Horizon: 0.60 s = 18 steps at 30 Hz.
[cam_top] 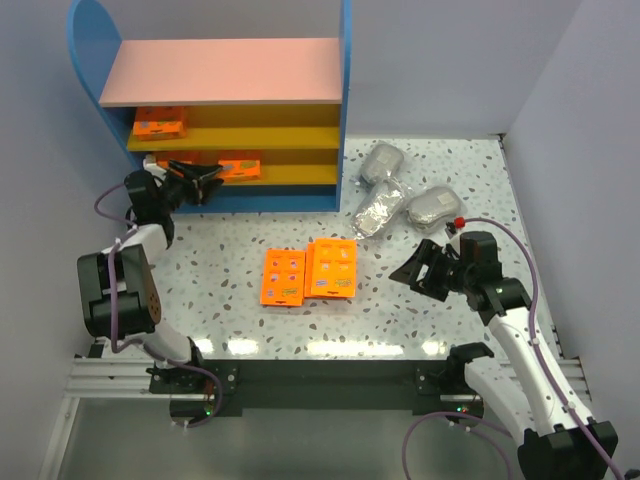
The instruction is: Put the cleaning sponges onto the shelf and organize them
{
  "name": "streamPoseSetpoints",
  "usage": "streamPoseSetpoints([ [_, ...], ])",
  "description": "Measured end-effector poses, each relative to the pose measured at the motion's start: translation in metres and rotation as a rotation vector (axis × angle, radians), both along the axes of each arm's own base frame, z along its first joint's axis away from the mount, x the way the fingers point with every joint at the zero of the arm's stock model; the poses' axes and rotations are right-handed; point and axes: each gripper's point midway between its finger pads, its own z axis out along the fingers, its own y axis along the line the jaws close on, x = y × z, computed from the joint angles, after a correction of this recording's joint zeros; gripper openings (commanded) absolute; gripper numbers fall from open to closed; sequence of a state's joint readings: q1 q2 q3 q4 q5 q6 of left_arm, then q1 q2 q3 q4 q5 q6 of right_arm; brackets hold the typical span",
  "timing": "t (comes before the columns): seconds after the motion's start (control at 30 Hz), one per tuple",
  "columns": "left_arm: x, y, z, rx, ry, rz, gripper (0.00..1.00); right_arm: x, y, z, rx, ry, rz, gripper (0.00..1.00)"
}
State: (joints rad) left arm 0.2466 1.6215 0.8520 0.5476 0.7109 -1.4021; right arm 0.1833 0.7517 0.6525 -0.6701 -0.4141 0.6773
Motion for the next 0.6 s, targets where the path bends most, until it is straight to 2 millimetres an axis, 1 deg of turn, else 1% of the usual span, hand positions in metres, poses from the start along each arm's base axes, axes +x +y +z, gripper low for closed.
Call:
streamPoseSetpoints([
  [0.13,-0.009,-0.002,0.009,0.006,-0.015,0.002,0.57,0.000,0.000,0.000,0.000,0.000,0.000,0.73],
  [0.2,-0.016,-0.003,0.012,0.016,-0.023,0.000,0.59,0.000,0.000,0.000,0.000,-0.001,0.000,0.74],
  [0.27,-0.029,-0.007,0.013,0.034,-0.023,-0.005,0.61,0.000,0.000,0.000,0.000,-0.001,0.000,0.74],
  [0.33,-0.047,-0.011,0.012,0.065,-0.022,-0.016,0.63,0.000,0.000,0.000,0.000,-0.001,0.000,0.74],
  [0.43,-0.080,-0.021,0.006,0.119,-0.018,-0.047,0.66,0.000,0.000,0.000,0.001,-0.003,0.000,0.74],
  [0.5,-0.102,-0.029,-0.005,0.155,0.003,-0.078,0.66,0.001,0.000,0.001,0.002,-0.005,0.000,0.74],
  [0.53,-0.115,-0.036,-0.015,0.178,0.020,-0.099,0.66,0.001,0.000,0.000,0.002,-0.005,0.000,0.74],
  [0.6,-0.141,-0.055,-0.035,0.205,0.062,-0.159,0.66,0.000,0.000,-0.001,0.002,-0.002,0.000,0.74],
])
